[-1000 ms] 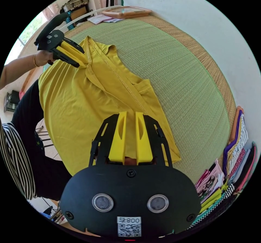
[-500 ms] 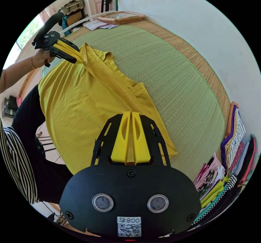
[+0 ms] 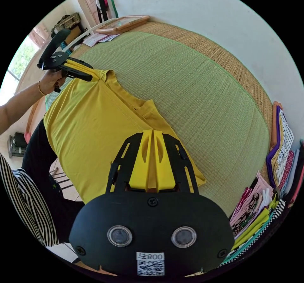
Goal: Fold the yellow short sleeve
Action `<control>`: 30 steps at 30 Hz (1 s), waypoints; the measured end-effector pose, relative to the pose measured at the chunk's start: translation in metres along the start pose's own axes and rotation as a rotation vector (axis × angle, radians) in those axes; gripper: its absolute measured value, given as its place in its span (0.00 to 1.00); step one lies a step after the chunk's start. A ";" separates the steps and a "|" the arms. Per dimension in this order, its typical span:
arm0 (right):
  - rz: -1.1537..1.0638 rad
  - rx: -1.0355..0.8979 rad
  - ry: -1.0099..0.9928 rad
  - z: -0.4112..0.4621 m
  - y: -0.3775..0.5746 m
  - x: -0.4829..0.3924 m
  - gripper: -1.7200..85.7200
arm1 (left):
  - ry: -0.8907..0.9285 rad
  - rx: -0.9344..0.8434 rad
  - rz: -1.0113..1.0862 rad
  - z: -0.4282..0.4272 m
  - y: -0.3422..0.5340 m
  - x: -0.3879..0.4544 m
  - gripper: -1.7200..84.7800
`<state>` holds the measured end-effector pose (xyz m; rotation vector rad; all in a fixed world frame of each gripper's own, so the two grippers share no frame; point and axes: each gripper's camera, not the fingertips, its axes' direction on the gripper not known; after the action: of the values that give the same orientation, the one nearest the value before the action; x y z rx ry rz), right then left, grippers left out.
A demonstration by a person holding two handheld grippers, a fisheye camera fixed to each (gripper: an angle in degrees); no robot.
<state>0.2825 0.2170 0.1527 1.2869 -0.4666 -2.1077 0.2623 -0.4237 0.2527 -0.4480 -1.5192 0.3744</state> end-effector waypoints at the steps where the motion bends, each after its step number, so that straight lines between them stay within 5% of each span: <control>1: 0.001 0.001 -0.002 0.000 0.000 0.001 0.02 | -0.002 -0.005 -0.002 0.002 0.000 -0.002 0.03; 17: 0.058 -0.061 -0.031 0.012 0.007 0.030 0.03 | 0.007 0.026 -0.079 0.014 0.025 -0.028 0.03; 24: 0.158 0.029 -0.105 -0.002 0.033 0.061 0.07 | 0.024 0.160 -0.205 -0.020 0.080 -0.058 0.04; 30: 0.294 0.127 -0.142 -0.027 0.080 0.086 0.06 | -0.001 0.086 -0.274 0.005 0.115 -0.072 0.03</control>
<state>0.3030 0.1006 0.1292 1.0652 -0.8108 -1.9515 0.2603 -0.3602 0.1324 -0.1690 -1.5347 0.2237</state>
